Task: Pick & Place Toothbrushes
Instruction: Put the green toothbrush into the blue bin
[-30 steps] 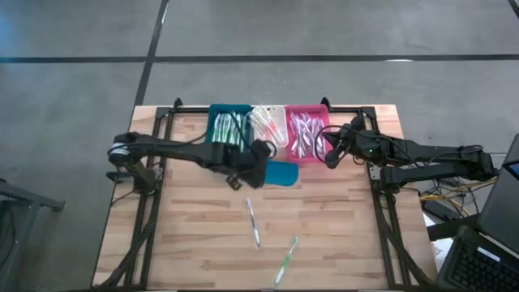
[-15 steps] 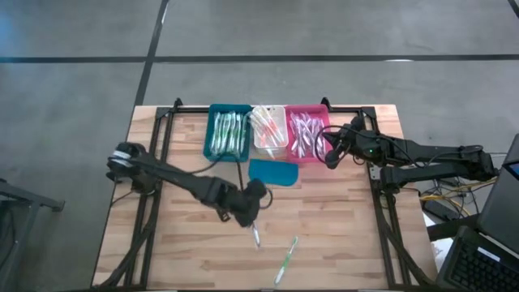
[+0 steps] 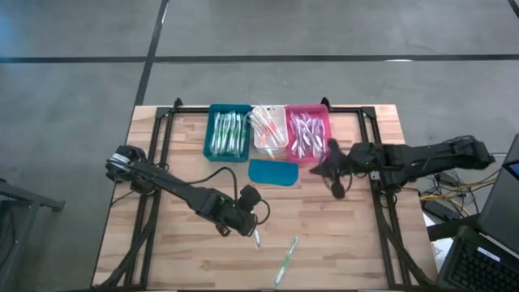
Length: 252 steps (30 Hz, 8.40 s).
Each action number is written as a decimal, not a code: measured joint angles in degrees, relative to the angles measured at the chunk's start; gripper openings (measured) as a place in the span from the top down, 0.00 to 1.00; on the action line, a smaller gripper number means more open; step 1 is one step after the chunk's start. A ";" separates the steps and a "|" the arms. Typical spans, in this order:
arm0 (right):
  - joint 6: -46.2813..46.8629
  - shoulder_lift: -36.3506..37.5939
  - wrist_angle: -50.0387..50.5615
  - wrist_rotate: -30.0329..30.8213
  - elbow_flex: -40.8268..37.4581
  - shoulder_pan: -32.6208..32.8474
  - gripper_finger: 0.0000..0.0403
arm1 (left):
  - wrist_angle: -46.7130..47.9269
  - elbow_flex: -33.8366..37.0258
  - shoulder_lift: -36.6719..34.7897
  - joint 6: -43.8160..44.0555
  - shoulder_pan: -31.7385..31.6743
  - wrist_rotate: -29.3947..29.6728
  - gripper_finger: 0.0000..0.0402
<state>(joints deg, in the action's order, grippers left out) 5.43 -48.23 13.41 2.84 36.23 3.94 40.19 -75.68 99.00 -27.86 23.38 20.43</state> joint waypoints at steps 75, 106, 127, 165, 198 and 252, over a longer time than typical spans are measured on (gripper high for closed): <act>-7.27 -67.46 30.87 -4.03 41.42 28.45 0.90 | -4.82 22.58 -26.18 43.76 0.07 9.25 0.73; -18.82 -53.34 46.85 19.04 42.03 29.36 0.97 | -18.40 22.58 -26.18 46.11 -0.11 11.27 0.73; -39.27 -53.88 44.19 45.14 41.86 32.11 0.97 | -57.51 39.22 -26.16 59.85 -9.81 -15.73 0.73; -64.39 -53.90 29.96 72.66 41.59 31.67 0.97 | -48.82 16.87 -9.05 68.14 -13.64 -37.78 0.52; -65.82 -53.53 29.96 74.96 41.55 31.67 0.85 | -46.54 16.96 -8.98 74.85 -13.57 -38.61 0.92; 56.41 -14.11 60.59 53.43 12.07 28.63 0.51 | -13.20 17.00 -18.16 65.15 -55.01 -17.88 0.92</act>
<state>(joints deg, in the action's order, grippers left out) 61.84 -62.33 74.00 56.27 48.29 32.58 26.99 -58.67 80.84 37.29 -31.63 2.55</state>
